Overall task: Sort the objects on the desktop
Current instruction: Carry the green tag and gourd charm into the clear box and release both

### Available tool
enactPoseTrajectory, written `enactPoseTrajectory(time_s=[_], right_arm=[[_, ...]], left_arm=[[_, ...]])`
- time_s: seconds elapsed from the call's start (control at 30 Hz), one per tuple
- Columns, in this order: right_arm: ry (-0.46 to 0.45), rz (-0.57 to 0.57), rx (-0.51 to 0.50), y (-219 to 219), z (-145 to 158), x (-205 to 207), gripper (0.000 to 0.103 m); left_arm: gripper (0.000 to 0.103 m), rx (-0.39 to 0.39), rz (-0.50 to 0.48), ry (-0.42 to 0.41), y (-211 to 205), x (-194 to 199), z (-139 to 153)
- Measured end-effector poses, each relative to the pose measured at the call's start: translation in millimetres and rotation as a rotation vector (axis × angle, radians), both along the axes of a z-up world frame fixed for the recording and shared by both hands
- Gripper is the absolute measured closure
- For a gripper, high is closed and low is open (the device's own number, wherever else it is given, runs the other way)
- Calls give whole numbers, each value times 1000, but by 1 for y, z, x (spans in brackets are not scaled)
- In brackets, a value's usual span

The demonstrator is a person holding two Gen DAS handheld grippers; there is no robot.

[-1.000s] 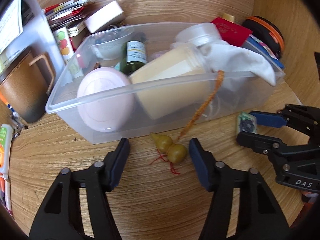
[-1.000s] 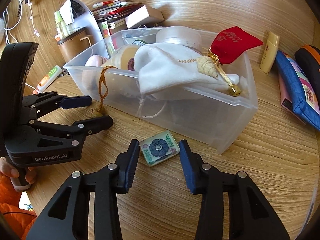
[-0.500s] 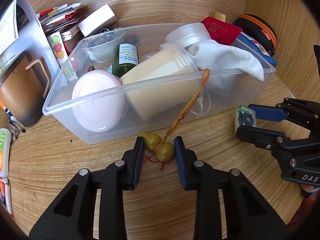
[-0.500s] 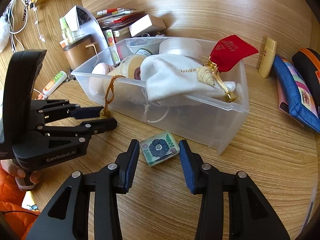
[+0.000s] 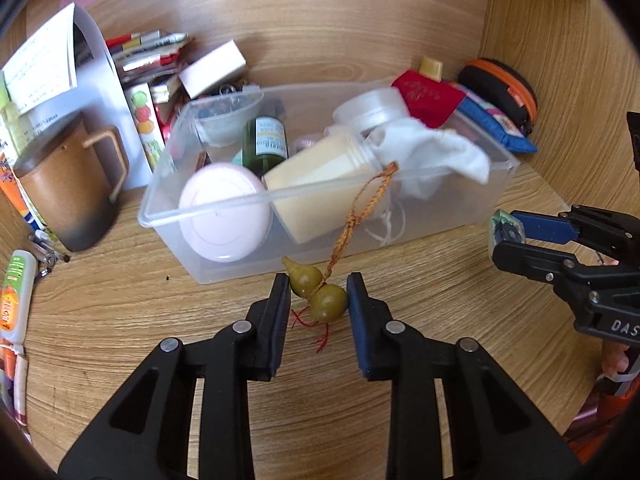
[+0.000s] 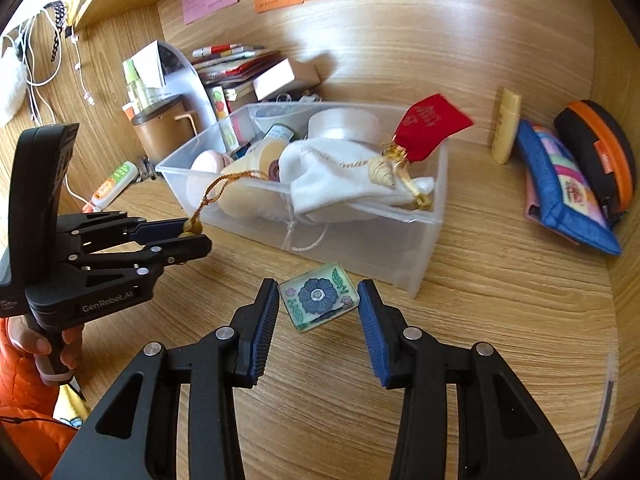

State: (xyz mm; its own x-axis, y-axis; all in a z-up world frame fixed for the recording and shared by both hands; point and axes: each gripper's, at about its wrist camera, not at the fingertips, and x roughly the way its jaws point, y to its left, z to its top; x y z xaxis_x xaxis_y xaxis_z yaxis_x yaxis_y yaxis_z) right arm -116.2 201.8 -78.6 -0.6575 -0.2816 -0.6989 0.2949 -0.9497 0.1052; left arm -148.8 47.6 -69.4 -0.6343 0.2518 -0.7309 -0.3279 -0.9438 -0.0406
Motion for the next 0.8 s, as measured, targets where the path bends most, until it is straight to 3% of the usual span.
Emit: enactPoseTrajectory(time_s=[0.47,0.8], right_arm=[[128,-61,24,15,44,12,66],[144,-66,42,17,51,-6,66]], left_arm=[[75,53,-3,108,-14,12,40],[75,58,-18,137,-16,-5,54]])
